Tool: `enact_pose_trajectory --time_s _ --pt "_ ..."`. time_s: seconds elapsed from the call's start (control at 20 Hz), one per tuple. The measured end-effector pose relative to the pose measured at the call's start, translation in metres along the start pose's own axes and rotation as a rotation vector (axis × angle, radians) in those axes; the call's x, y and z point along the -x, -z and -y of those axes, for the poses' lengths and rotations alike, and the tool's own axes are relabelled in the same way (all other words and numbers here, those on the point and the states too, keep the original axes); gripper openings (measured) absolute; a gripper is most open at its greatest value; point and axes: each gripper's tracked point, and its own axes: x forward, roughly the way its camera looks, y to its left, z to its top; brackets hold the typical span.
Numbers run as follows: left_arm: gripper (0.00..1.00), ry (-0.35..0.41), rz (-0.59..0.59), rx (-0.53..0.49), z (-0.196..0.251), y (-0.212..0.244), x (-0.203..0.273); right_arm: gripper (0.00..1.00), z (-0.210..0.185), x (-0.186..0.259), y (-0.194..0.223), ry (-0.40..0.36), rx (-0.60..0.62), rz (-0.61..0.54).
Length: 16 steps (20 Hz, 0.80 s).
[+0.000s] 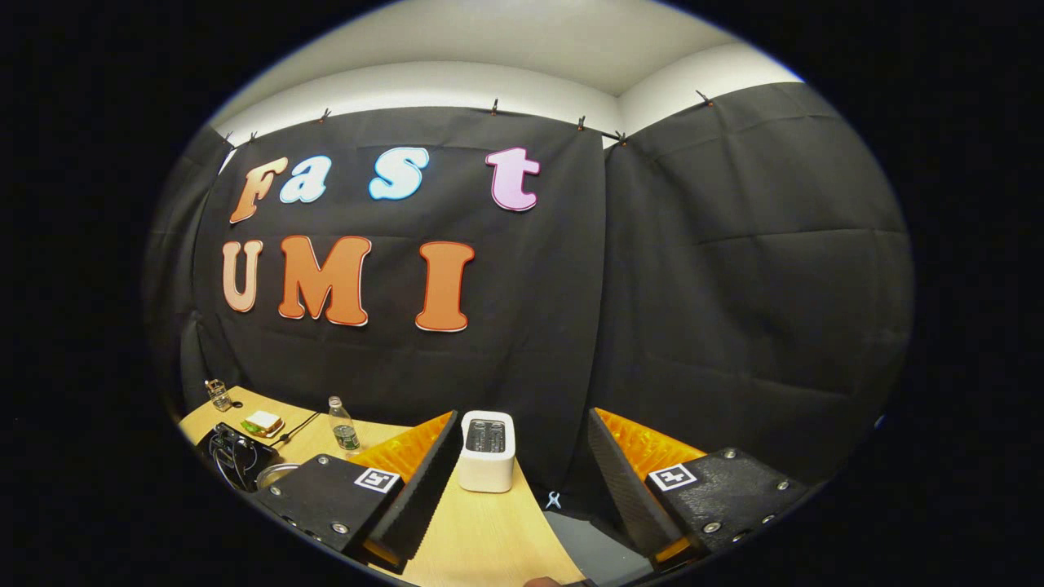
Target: First push the handle of the pot to place it horizontally, then grasp the pot with both hands and set it on the induction cooktop.
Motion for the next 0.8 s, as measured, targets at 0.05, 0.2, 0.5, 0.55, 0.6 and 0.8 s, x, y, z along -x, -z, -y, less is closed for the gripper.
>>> enact_pose_trajectory --time_s 0.05,0.2,0.5,0.55,0.6,0.8 --pt "0.08 0.005 0.011 -0.016 0.001 -0.007 -0.002 0.95 -0.005 0.0 0.002 -0.005 0.002 -0.008" --pt "0.07 0.014 0.04 -0.075 0.004 -0.02 -0.006 0.95 -0.018 -0.002 0.008 -0.014 0.012 -0.028" --pt "0.08 0.036 0.086 -0.177 0.014 -0.051 -0.017 0.95 -0.038 -0.005 0.025 -0.018 0.029 -0.085" --pt "0.08 0.041 0.093 -0.195 0.016 -0.057 -0.018 0.95 -0.041 -0.005 0.029 -0.016 0.029 -0.096" --pt "0.08 0.044 0.101 -0.213 0.017 -0.062 -0.02 0.95 -0.044 -0.005 0.033 -0.015 0.029 -0.107" --pt "0.08 0.052 0.131 -0.271 0.024 -0.084 -0.027 0.95 -0.056 -0.008 0.048 -0.012 0.023 -0.157"
